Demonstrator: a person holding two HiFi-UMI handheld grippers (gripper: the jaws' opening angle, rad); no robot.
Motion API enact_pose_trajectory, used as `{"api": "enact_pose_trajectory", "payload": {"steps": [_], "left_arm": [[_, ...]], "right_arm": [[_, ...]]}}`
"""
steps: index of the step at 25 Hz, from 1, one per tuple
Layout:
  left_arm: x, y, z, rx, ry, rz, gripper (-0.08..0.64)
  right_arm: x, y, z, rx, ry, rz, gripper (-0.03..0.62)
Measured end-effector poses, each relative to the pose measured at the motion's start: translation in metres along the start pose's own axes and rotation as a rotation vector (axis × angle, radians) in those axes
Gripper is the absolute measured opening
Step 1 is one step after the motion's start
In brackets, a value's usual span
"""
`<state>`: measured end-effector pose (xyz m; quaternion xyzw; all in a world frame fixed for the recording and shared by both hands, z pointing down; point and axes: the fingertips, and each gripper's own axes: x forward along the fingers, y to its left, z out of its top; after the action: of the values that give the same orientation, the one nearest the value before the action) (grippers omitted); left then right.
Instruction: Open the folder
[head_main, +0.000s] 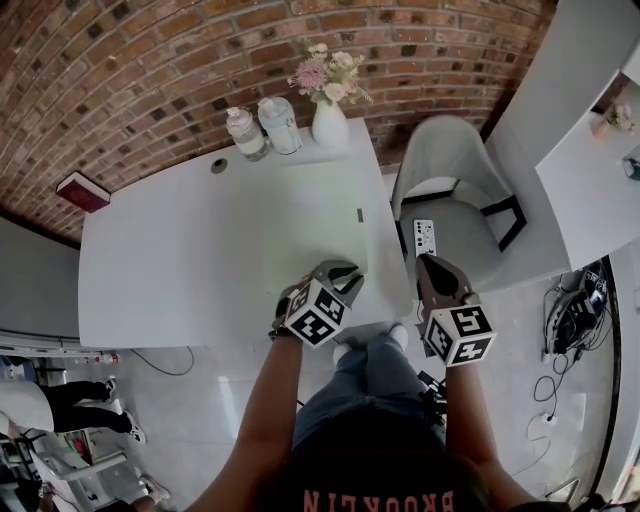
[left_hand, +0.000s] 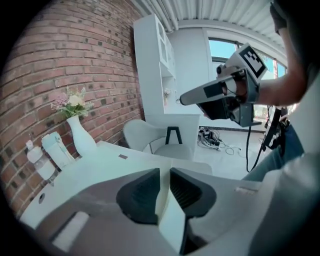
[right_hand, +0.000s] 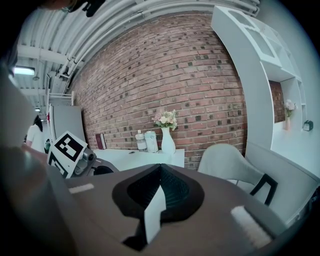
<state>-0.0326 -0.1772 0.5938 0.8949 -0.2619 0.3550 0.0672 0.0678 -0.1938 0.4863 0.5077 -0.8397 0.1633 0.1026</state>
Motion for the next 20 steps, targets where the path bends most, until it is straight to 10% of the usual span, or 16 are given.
{"api": "enact_pose_trajectory", "payload": {"steps": [20], "left_arm": [[-0.035, 0.028, 0.027, -0.545, -0.323, -0.004, 0.039]], "right_arm": [[0.007, 0.013, 0.01, -0.02, 0.009, 0.058, 0.002]]}}
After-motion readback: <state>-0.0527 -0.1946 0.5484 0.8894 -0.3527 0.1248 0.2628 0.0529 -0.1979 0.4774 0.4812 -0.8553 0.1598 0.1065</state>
